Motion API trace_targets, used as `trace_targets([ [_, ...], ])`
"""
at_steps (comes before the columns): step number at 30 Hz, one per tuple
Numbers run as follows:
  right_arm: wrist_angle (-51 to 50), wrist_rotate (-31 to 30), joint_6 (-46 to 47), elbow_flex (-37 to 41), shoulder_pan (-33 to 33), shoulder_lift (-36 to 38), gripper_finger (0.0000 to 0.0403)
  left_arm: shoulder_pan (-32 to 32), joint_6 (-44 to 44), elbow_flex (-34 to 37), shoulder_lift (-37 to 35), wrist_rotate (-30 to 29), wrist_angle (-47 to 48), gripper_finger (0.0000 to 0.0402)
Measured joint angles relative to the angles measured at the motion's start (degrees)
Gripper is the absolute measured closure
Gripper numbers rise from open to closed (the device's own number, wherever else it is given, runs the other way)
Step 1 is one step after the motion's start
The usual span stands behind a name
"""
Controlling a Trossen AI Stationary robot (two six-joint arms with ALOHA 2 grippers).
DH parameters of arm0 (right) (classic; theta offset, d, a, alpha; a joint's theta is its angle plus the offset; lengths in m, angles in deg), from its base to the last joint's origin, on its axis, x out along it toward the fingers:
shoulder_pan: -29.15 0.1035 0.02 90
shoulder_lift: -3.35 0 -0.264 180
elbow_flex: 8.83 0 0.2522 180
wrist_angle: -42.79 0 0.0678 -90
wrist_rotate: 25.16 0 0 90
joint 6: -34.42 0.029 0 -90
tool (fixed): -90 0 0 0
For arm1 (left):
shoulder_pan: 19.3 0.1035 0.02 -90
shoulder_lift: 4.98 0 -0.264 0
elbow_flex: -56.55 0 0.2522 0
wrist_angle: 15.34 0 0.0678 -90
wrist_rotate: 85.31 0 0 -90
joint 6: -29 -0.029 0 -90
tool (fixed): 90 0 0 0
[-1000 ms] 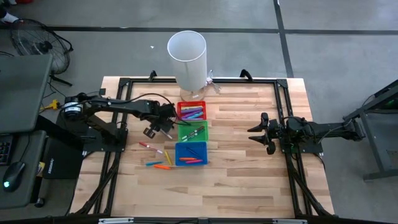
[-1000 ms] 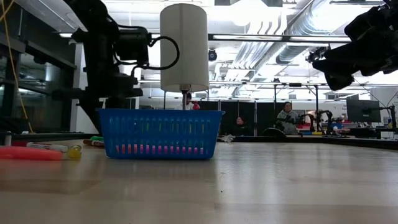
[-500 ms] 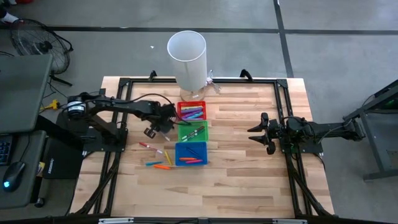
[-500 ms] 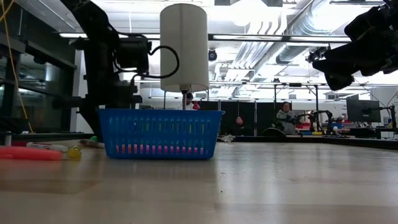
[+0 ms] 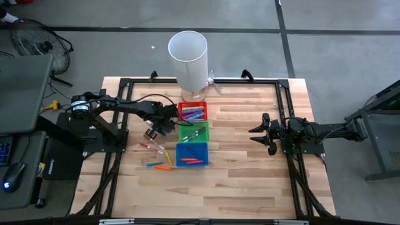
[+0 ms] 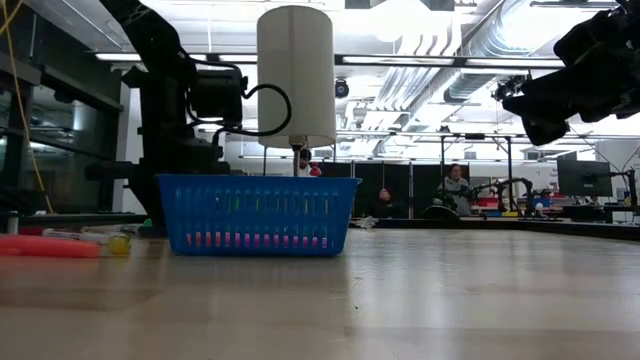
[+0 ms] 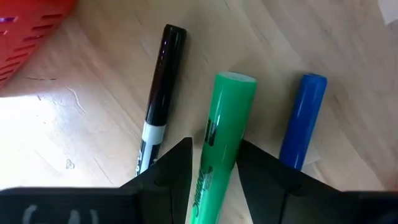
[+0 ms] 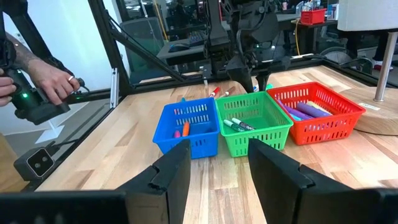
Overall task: Pick & Place Markers
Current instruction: Put the green highlighter into the red bin
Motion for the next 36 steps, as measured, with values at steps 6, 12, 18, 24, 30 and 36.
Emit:
trace_targets([
  [6, 0.0, 0.0, 0.0, 0.0, 0.0, 0.0, 0.0253, 0.0, 0.5, 0.0, 0.0, 0.4, 0.6, 0.0292],
  [12, 0.0, 0.0, 0.0, 0.0, 0.0, 0.0, 0.0253, 0.0, 3.5, 0.0, 0.0, 0.5, 1.0, 0.0341],
  [18, 0.0, 0.0, 0.0, 0.0, 0.0, 0.0, 0.0253, -0.1, 6.1, 0.0, 0.1, 0.5, 1.1, 0.0342],
  [24, 0.0, 0.0, 0.0, 0.0, 0.0, 0.0, 0.0253, -0.1, 7.0, 0.0, 0.1, 0.4, 1.1, 0.0337],
  [30, 0.0, 0.0, 0.0, 0.0, 0.0, 0.0, 0.0253, -0.2, 7.1, 0.1, -0.5, -0.5, 1.1, 0.0342],
  [36, 0.0, 0.0, 0.0, 0.0, 0.0, 0.0, 0.0253, -0.2, 7.8, 0.2, -3.0, -0.5, 0.2, 0.0343],
])
